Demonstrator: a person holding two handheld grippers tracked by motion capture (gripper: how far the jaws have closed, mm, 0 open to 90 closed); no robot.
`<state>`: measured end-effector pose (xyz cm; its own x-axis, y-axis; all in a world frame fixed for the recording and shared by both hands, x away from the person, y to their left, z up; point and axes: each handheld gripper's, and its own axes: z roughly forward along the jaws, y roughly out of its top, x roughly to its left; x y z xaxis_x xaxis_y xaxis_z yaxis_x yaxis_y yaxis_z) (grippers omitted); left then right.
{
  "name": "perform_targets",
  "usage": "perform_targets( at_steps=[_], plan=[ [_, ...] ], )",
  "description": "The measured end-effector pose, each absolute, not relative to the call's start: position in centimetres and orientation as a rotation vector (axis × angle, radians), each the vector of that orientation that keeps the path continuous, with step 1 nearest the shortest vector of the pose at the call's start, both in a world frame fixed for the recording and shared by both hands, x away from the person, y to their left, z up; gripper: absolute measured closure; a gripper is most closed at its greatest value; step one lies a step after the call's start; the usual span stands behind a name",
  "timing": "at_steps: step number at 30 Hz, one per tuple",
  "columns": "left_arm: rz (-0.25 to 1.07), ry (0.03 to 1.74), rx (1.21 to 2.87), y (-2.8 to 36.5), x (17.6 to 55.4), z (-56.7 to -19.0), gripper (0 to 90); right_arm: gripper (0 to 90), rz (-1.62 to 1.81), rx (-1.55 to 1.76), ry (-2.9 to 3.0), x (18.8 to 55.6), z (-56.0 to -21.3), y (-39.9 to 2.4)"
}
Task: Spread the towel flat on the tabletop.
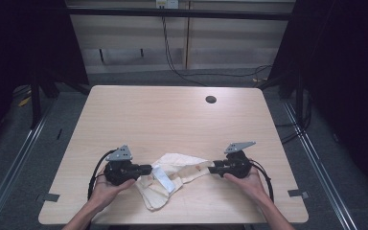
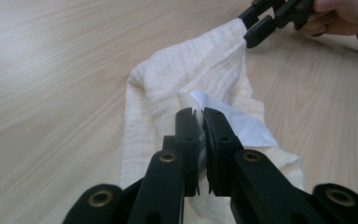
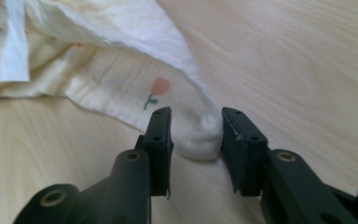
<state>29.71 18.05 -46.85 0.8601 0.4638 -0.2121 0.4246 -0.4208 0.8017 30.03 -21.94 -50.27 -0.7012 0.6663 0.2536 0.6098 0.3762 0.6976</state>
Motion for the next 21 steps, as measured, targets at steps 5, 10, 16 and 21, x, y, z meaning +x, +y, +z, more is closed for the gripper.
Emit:
perform_targets(
  at_steps=[5,10,16,21],
  plan=[
    [0.027,0.651,2.066,18.4,30.2,-47.2,85.2,81.9,1.298,1.179,2.565,30.1,-50.4,-21.4],
    [0.023,0.641,2.046,18.7,29.8,-46.7,85.2,87.5,1.397,1.134,2.525,29.7,-49.2,-21.6],
    [0.039,0.624,2.029,19.0,29.6,-46.2,85.2,87.7,1.449,1.117,2.485,29.2,-47.7,-22.3],
    [0.059,0.607,2.022,19.0,29.5,-45.6,85.2,87.6,1.445,1.11,2.481,29.4,-46.8,-22.2]
  ],
)
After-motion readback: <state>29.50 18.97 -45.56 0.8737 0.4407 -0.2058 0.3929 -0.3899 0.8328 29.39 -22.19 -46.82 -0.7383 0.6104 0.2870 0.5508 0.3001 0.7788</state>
